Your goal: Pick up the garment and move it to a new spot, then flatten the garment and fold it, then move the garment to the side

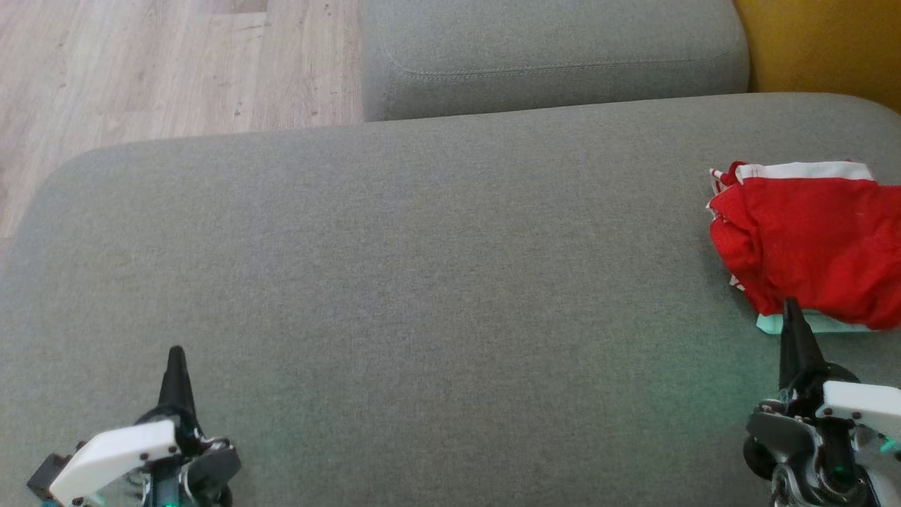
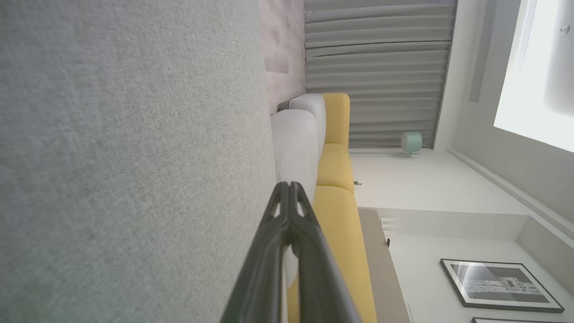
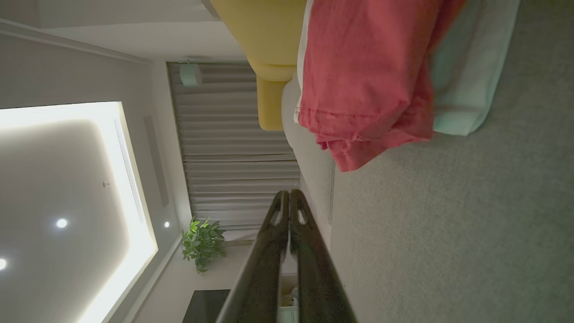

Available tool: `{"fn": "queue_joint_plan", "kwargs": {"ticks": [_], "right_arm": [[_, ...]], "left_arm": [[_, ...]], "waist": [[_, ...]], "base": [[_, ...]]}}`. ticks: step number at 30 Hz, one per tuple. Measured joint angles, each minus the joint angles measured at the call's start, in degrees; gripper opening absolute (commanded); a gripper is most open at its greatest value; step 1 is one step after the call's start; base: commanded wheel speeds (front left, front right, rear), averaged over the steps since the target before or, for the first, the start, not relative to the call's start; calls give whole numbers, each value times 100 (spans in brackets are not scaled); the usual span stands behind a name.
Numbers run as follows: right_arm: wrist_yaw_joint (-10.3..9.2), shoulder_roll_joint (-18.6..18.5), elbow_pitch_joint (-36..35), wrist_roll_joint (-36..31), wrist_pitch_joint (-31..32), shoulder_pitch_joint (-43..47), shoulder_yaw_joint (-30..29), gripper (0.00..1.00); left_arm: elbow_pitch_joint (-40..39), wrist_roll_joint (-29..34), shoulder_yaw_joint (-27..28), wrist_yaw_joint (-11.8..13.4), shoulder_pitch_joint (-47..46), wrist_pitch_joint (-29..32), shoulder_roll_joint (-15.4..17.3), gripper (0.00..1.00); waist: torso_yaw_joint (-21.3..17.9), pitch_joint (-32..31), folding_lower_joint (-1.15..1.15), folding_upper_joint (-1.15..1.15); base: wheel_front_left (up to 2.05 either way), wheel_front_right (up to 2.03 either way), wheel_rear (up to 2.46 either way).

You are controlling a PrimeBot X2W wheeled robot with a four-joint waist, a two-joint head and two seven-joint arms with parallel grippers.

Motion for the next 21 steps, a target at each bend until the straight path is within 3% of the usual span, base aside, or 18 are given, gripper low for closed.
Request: {"fn": "queue_joint_plan", "kwargs": {"ticks": [21], "right_arm": [[0, 0, 0, 135, 57, -3, -46, 0]], "left_arm": [[-5, -114, 32, -45, -5, 23, 0, 0]], "waist": [[0, -2, 0, 0]], "base": [[0, 0, 0]]}}
